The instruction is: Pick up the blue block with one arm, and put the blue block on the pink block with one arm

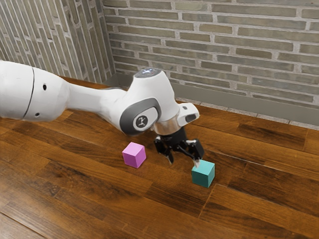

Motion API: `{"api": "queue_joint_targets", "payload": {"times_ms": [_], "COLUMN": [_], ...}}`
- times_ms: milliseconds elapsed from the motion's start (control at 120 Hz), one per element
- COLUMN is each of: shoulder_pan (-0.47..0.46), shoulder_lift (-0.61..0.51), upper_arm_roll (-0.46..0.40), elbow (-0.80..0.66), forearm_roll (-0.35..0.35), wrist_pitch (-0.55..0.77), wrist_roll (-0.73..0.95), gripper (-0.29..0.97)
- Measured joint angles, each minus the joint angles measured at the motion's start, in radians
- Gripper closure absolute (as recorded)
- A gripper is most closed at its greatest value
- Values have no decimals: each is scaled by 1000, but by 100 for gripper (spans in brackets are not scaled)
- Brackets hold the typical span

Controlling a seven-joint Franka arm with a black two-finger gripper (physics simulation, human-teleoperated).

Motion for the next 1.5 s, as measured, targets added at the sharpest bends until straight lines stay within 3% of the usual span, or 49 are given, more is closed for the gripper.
{"api": "queue_joint_targets", "payload": {"times_ms": [158,392,1008,1500], "shoulder_pan": [-125,-177,-237,-257], "shoulder_lift": [88,212,394,459], "upper_arm_roll": [132,154,189,212], "elbow": [185,285,495,534], "forearm_roll": [65,108,194,216], "wrist_pitch": [-167,-294,-214,-201], "wrist_roll": [-36,-90,-168,-167], "gripper": [0,0,0,0]}}
